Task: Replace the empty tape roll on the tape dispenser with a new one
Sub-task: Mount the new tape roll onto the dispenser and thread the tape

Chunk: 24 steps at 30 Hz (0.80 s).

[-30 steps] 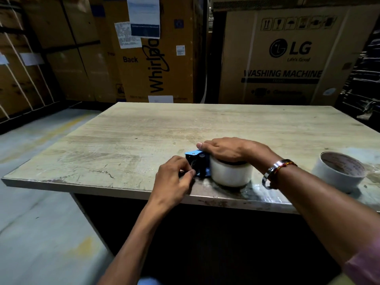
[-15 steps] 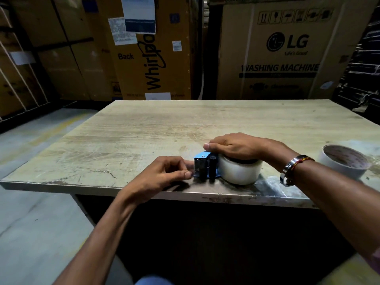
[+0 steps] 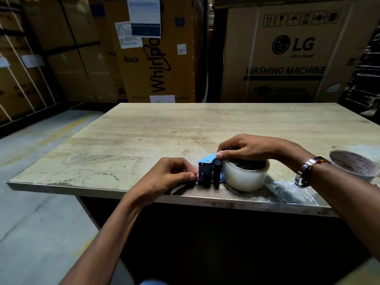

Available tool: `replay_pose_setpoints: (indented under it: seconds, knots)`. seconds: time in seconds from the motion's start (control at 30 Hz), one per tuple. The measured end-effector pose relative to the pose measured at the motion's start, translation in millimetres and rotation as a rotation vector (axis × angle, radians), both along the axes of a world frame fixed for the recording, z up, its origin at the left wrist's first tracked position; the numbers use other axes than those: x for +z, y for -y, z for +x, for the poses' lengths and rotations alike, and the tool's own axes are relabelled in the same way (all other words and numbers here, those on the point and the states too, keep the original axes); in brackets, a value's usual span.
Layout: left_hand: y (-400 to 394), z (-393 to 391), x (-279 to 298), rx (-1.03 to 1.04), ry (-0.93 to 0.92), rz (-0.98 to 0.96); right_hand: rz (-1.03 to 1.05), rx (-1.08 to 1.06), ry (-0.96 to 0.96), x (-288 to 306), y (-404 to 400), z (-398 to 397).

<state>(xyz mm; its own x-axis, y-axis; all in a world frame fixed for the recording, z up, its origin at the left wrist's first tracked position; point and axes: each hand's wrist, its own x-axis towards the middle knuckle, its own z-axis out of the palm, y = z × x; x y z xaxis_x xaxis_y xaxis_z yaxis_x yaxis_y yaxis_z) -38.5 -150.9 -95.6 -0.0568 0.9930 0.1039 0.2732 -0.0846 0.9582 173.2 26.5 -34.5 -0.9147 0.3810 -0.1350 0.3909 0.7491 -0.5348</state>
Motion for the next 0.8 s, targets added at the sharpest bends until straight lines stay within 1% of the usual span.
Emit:
replay_pose_setpoints:
  seconds: [0.07, 0.13, 0.27, 0.37, 0.43, 0.57, 0.7, 0.8]
  knots:
    - [0.0, -2.4, 2.7, -0.029, 0.048, -0.046, -0.015, 0.008, -0.007, 2.5, 1.3, -1.5]
    - [1.9, -3.5, 6.1, -0.085, 0.112, -0.09, -0.077, 0.021, -0.035, 5.5, 4.8, 0.0]
    - [8.5, -4.0, 22.7, -0.193, 0.281, -0.094, -0.354, 0.059, -0.117, 8.2, 10.6, 11.7]
    - [11.2, 1.0, 43.1, -0.222, 0.309, -0.053, -0.456, 0.074, -0.222, -1.2, 13.0, 20.7]
    - [9.7, 8.5, 55.9, -0.179, 0.297, -0.033, -0.543, 0.022, -0.266, -7.0, 14.5, 25.8]
    - [-3.6, 25.3, 74.7, -0.004, 0.302, -0.028, -0.73, -0.07, -0.338, -16.4, 12.0, 32.5]
    - [-20.5, 38.2, 86.2, 0.112, 0.259, -0.009, -0.962, -0.025, -0.396, -29.0, 2.2, 37.1]
    - [-32.8, 42.1, 90.2, 0.126, 0.235, 0.005, -1.018, -0.009, -0.413, -42.9, -10.7, 40.9]
